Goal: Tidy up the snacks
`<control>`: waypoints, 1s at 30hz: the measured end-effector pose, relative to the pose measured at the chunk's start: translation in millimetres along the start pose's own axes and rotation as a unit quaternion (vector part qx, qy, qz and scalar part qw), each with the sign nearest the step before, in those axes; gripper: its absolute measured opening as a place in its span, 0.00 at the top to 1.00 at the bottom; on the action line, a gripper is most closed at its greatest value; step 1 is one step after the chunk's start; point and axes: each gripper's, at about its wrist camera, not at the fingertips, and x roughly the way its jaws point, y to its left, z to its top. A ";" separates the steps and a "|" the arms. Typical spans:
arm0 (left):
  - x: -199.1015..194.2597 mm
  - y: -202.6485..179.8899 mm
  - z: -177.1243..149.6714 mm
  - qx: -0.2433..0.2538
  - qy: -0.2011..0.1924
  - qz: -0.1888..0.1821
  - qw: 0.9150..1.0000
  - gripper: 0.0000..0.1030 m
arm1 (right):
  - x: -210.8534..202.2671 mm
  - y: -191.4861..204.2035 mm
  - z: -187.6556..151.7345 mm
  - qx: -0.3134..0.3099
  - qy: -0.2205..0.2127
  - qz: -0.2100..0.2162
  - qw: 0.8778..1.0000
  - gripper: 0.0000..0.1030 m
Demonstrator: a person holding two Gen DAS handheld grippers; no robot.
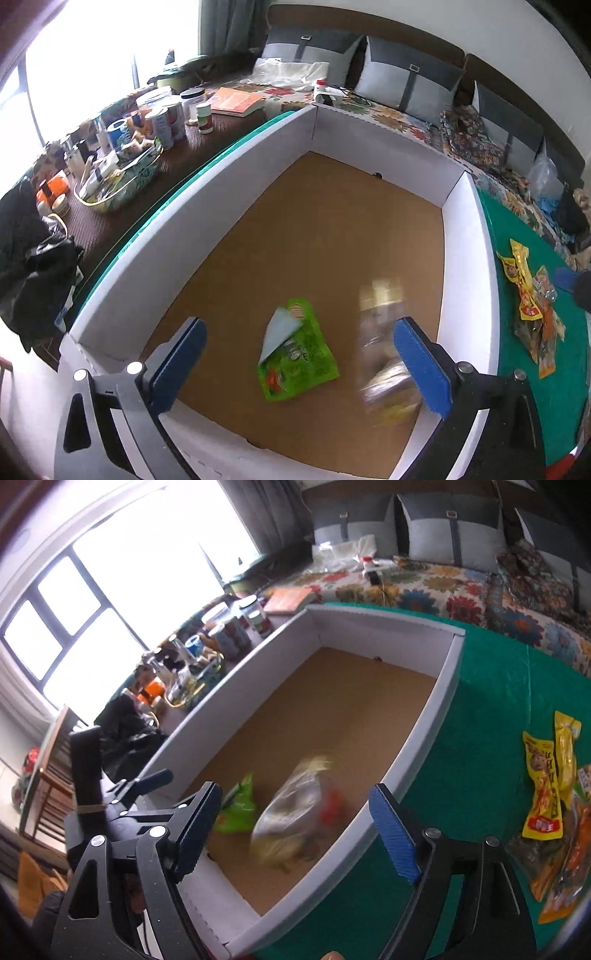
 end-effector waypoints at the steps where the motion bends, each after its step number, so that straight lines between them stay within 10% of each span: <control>1: -4.0 -2.3 -2.3 -0.005 -0.005 -0.005 1.000 0.02 | -8.0 -2.7 -1.7 -0.006 -0.011 -0.006 1.000 0.17; 9: -47.2 -71.7 -22.6 0.035 -0.043 -0.081 0.995 0.02 | -71.0 -77.2 -63.5 -0.020 -0.090 -0.142 0.986 0.18; 18: -63.1 -224.2 -86.3 0.155 -0.024 -0.193 0.969 0.02 | -163.0 -258.6 -216.1 0.104 -0.081 -0.363 0.922 0.18; 23: -19.8 -293.4 -134.9 0.216 0.016 -0.176 0.960 0.02 | -213.3 -324.8 -271.9 0.183 -0.081 -0.430 0.881 0.18; 30: 33.0 -326.5 -160.6 0.223 0.030 -0.136 0.965 0.02 | -230.3 -357.1 -289.8 0.225 -0.087 -0.439 0.865 0.18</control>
